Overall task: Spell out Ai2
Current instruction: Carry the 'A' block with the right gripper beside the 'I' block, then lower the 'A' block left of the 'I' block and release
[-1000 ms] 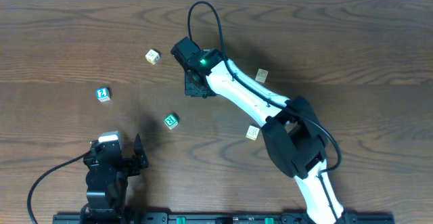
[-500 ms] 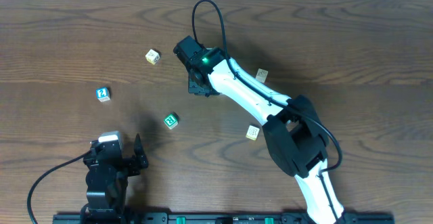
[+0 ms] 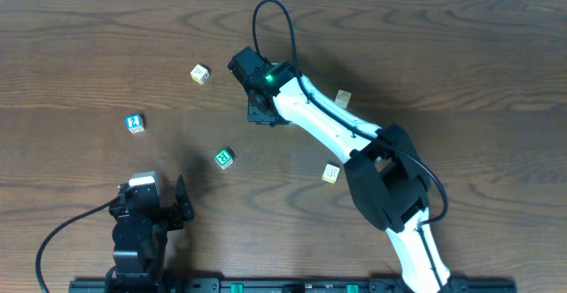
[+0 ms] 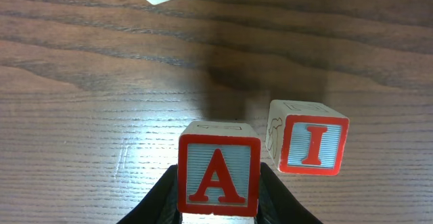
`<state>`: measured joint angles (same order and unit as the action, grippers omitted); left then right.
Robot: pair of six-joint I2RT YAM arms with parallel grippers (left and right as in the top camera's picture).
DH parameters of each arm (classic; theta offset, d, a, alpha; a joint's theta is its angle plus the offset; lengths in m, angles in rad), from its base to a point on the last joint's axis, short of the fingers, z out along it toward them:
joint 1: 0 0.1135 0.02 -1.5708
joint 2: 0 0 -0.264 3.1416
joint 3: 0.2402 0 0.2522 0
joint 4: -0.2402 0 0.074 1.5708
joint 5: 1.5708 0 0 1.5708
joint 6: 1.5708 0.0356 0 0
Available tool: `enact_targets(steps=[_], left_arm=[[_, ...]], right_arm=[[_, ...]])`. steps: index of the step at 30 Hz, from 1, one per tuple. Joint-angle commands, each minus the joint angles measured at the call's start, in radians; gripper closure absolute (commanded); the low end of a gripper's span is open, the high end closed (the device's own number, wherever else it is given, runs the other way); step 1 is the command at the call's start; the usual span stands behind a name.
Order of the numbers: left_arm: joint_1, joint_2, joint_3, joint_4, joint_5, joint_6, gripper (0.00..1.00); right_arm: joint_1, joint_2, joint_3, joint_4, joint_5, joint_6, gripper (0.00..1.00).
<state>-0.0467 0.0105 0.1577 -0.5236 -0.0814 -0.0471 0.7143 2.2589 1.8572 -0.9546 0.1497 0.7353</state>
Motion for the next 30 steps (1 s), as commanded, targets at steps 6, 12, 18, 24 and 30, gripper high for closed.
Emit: enact_targets(steps=[6,12,18,24,30], left_arm=[[0.005,-0.006,-0.015,0.0,-0.003,0.018,0.05],[0.005,-0.006,-0.015,0.0,-0.003,0.018,0.05],[0.005,-0.006,-0.015,0.0,-0.003,0.018,0.05],[0.005,-0.006,-0.016,0.0,-0.003,0.018,0.05],[0.005,-0.006,-0.015,0.0,-0.003,0.018,0.05]], right_arm=[[-0.004,0.027,-0.01,0.003,0.001,0.019,0.99],[-0.003,0.037,-0.01,0.008,-0.004,0.018,0.99],[0.0,0.048,-0.01,0.024,-0.003,0.008,0.99],[0.0,0.058,-0.01,0.029,0.007,0.008,0.99],[-0.002,0.067,-0.01,0.035,0.011,0.008,0.99]])
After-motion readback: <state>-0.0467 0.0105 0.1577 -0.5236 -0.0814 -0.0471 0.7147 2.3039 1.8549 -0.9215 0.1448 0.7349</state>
